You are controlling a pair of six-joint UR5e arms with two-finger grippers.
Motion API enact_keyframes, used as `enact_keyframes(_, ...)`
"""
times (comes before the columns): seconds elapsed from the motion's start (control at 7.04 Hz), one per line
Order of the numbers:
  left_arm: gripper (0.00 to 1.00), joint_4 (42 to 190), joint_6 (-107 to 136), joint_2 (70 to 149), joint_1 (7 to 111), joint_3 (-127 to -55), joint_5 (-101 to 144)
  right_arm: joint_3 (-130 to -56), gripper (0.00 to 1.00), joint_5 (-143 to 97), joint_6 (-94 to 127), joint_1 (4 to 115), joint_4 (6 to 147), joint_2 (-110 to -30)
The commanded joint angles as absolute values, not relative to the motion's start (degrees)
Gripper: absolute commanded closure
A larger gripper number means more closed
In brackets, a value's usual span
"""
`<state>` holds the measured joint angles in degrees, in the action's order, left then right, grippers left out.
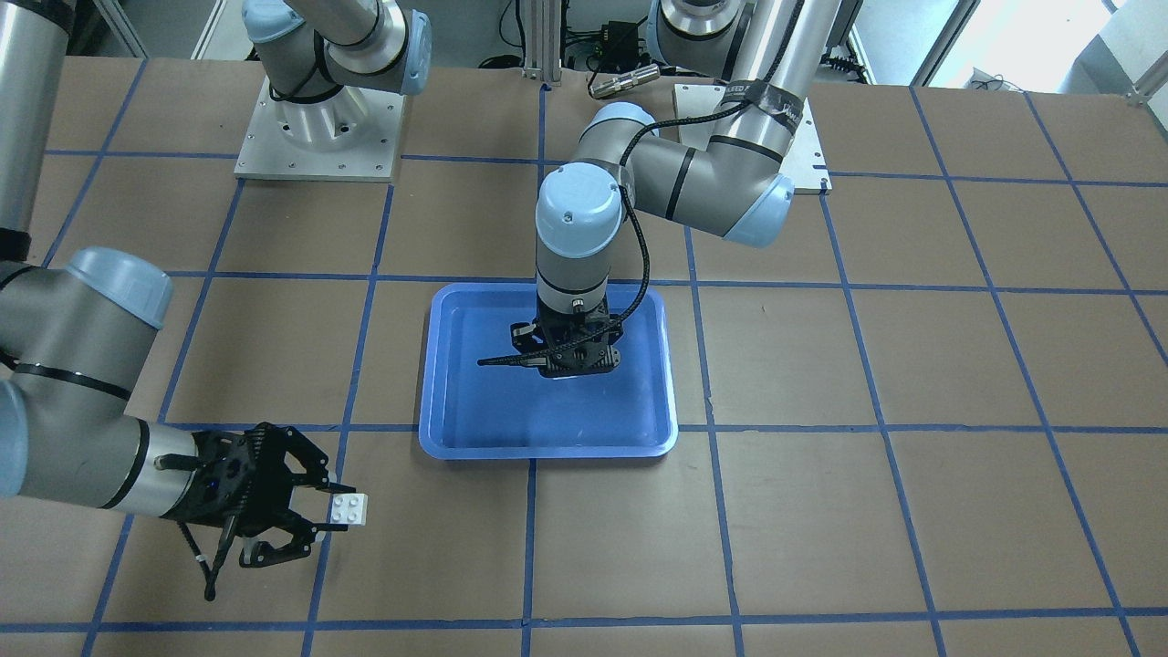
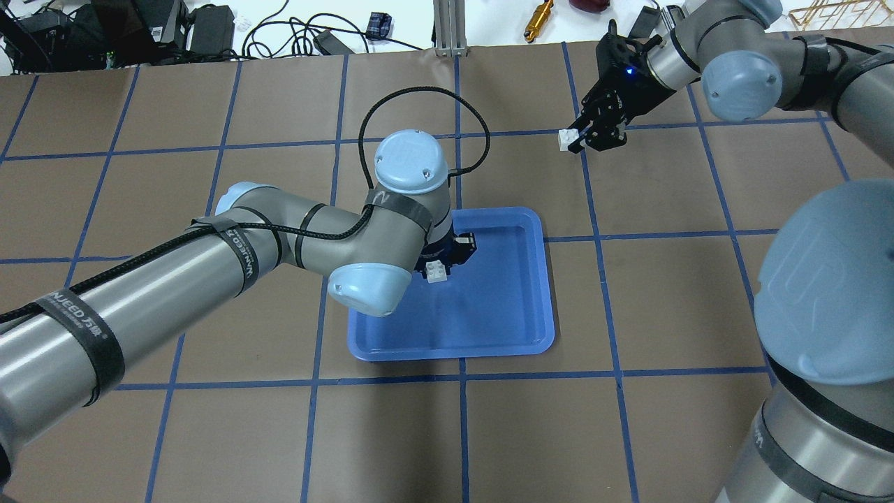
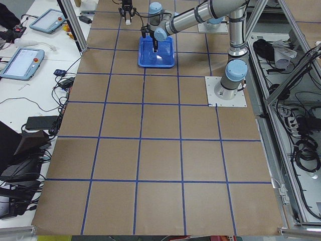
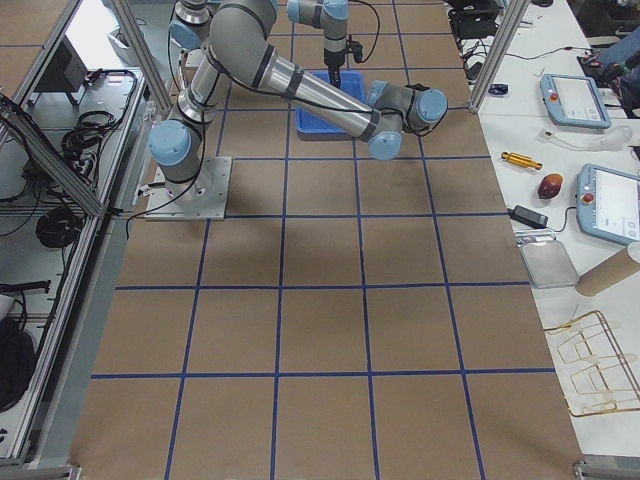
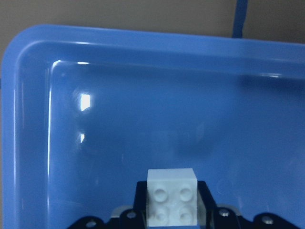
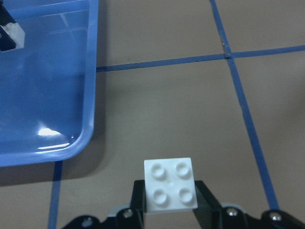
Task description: Assemble white blocks and place on blue tray
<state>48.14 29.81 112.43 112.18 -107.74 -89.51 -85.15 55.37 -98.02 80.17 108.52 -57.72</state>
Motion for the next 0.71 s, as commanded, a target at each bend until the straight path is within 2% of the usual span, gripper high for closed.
enact_keyframes(0.0,0.87,44.6,32.4,112.9,113.0,-110.1,-88.5,-93.2,1.0,55.4,-98.5,80.9,109.1,-63.3)
enact_keyframes(0.28,0.87,44.6,32.5,112.9,113.6,-110.2,-88.5,-98.7,1.0,55.4,-98.4,82.9,112.3,-66.9)
enact_keyframes(0.43,0.81,44.6,32.4,113.1,113.6,-110.3,-88.5,-101.7,1.0,55.3,-98.2,83.1,114.9,-68.1)
enact_keyframes(0.57,0.57,44.7,32.7,113.3,113.6,-110.3,-88.6,-104.3,1.0,55.3,-98.0,83.5,117.6,-68.6)
